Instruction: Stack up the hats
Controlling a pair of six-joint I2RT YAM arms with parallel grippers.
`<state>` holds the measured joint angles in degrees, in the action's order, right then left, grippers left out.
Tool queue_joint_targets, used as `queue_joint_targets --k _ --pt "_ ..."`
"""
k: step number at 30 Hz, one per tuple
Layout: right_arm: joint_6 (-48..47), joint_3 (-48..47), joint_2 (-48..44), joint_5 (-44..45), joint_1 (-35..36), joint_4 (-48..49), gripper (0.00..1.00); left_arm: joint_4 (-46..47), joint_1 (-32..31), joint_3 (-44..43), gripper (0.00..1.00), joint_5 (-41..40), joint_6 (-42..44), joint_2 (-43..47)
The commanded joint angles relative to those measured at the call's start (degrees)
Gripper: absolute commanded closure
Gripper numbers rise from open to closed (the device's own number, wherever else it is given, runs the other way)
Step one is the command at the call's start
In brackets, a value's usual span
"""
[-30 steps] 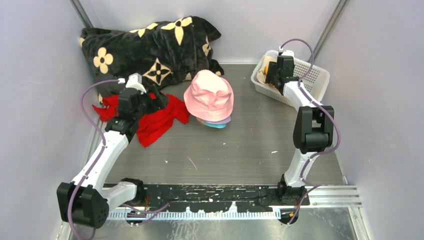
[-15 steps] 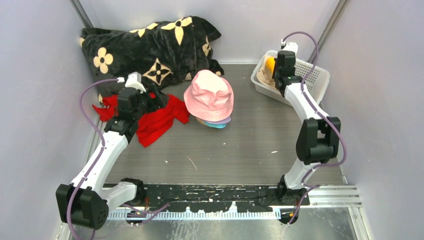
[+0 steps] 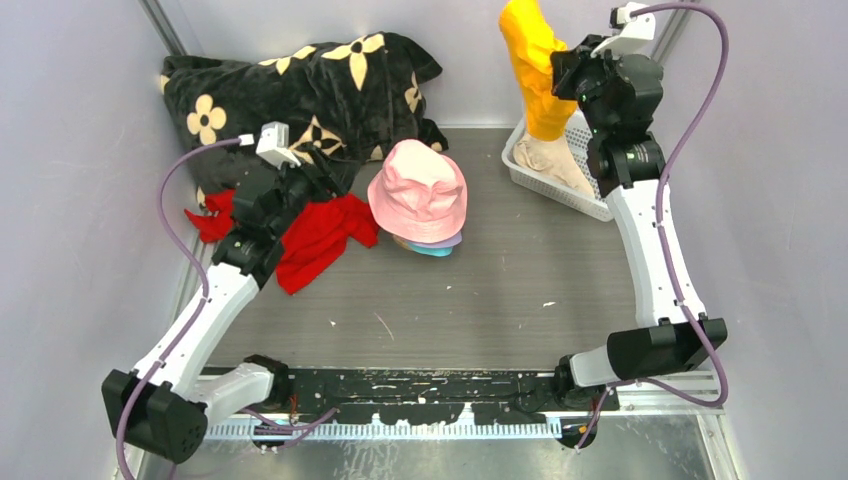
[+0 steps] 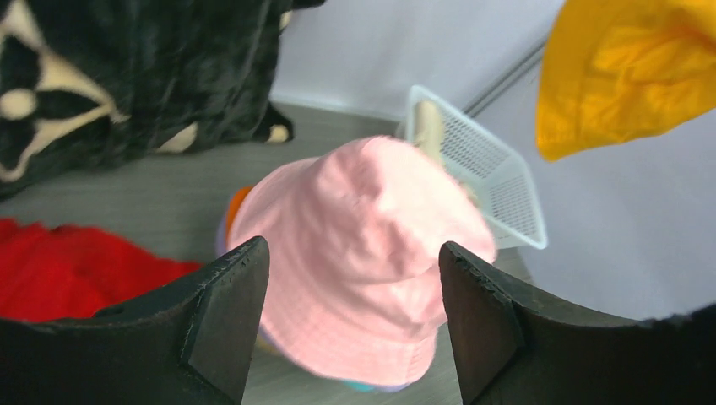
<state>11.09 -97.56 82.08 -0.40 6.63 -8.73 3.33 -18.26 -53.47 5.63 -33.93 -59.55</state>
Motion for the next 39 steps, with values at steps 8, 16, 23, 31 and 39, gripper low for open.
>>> queue_joint_targets --k 8,16,23,31,39 --pt "12.6 -3.0 -6.1 -20.2 0.0 0.5 0.99 23.0 -4.9 -13.5 0.27 12.5 -7.5 -13.6" --pt "19.4 -0.2 -8.8 -26.0 0.0 4.7 0.99 35.2 -10.0 -24.8 0.27 18.5 -12.5 -30.5" --pt "22.7 0.0 -9.4 -28.0 0.0 6.5 0.99 42.9 -12.1 -30.3 0.27 18.5 -15.0 -40.9" --pt "22.8 2.8 -9.3 -28.7 0.0 7.5 0.99 48.8 -14.2 -33.9 0.28 17.7 -15.3 -46.4" --pt "22.0 3.3 -8.7 -28.7 0.0 7.4 0.99 54.8 -14.8 -35.3 0.28 17.7 -18.3 -49.4"
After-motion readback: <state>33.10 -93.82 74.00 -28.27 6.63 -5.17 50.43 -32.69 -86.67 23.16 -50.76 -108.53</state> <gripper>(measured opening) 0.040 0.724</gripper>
